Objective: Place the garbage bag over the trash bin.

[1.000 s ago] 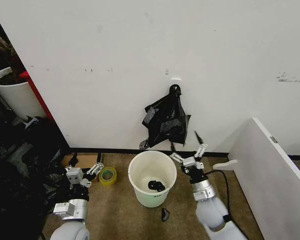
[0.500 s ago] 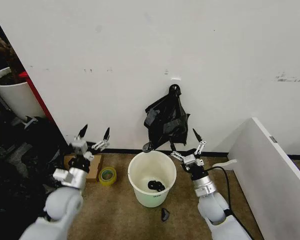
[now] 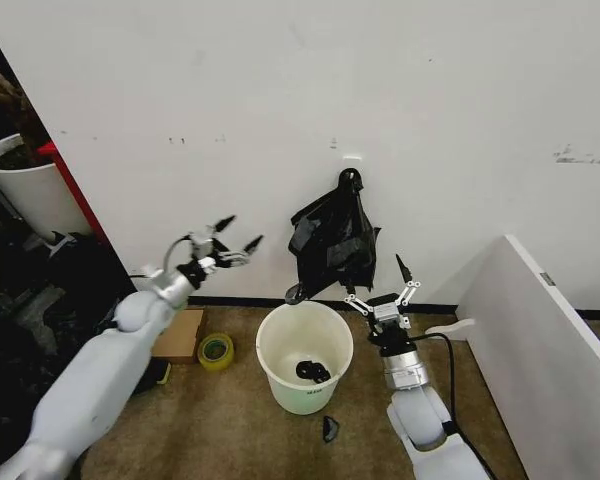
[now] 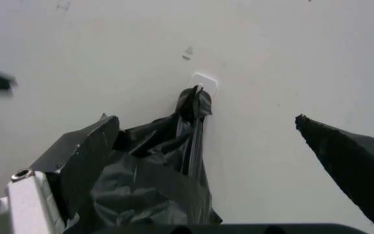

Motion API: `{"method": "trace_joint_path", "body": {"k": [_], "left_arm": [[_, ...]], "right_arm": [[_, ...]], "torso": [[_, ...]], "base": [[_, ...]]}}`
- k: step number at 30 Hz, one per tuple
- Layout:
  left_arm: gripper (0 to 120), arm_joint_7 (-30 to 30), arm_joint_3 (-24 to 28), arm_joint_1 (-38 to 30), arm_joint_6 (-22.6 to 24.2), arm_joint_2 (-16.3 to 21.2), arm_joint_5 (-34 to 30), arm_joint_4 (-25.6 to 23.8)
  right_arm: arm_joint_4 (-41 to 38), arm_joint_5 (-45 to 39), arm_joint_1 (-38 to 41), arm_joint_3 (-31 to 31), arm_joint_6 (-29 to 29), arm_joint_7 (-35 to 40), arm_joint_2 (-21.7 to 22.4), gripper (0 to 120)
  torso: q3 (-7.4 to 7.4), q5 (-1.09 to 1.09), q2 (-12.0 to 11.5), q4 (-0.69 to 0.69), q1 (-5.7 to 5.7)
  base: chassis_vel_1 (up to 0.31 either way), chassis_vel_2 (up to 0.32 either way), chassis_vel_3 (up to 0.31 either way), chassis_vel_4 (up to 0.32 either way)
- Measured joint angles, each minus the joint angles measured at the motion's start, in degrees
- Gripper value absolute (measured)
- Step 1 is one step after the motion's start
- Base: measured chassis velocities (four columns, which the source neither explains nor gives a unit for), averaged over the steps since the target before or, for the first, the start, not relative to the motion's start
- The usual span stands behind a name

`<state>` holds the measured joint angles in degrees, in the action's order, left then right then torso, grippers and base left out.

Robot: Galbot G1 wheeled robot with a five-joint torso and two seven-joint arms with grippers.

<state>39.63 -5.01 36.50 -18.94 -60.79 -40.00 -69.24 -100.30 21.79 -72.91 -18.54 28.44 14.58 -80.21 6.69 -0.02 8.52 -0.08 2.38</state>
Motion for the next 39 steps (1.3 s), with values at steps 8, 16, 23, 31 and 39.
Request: {"method": "trace_joint_path", "body": {"k": [8,16,23,31,39], "left_arm": [[100,-0.5,3.1,-4.4,-2.4,-7.4,4.2,10.7],[100,-2.3,5.5,-7.3,-4.0,-10.3,6.7,16.4],[94,-2.6,6.6,-8.7,-4.1,-12.4,8.3,18.9],[68,-2.6,6.7,-7.8,-3.8,-12.9,8.4,18.5],[38,-1.1,6.4,-6.5,-3.0,-12.7,6.1,16.4]], "right_arm": [[0.0,0.2,-0.2,-0.7,0.0,-0.1,-0.7,100],[-0.3,0.5,-0.4,-0.4,0.1,-0.8,-0.8,100],[-0.8,0.6,-0.9,-0.3,0.4,-1.1,-0.8,100],[-1.2,0.6,-1.1,-0.3,0.4,-1.1,-0.3,100],[-0.8,0.6,-0.7,-0.2,0.6,-1.1,-0.2,100]], "torso": [[0.0,0.0,0.0,0.0,0.0],[0.0,0.01,0.0,0.01,-0.01],[-0.01,0.01,0.0,0.0,-0.01],[-0.01,0.0,0.0,0.01,-0.01],[-0.01,0.0,0.0,0.0,-0.01]], "base": [[0.0,0.0,0.0,0.0],[0.0,0.0,0.0,0.0],[0.0,0.0,0.0,0.0],[0.0,0.0,0.0,0.0],[0.0,0.0,0.0,0.0]]}}
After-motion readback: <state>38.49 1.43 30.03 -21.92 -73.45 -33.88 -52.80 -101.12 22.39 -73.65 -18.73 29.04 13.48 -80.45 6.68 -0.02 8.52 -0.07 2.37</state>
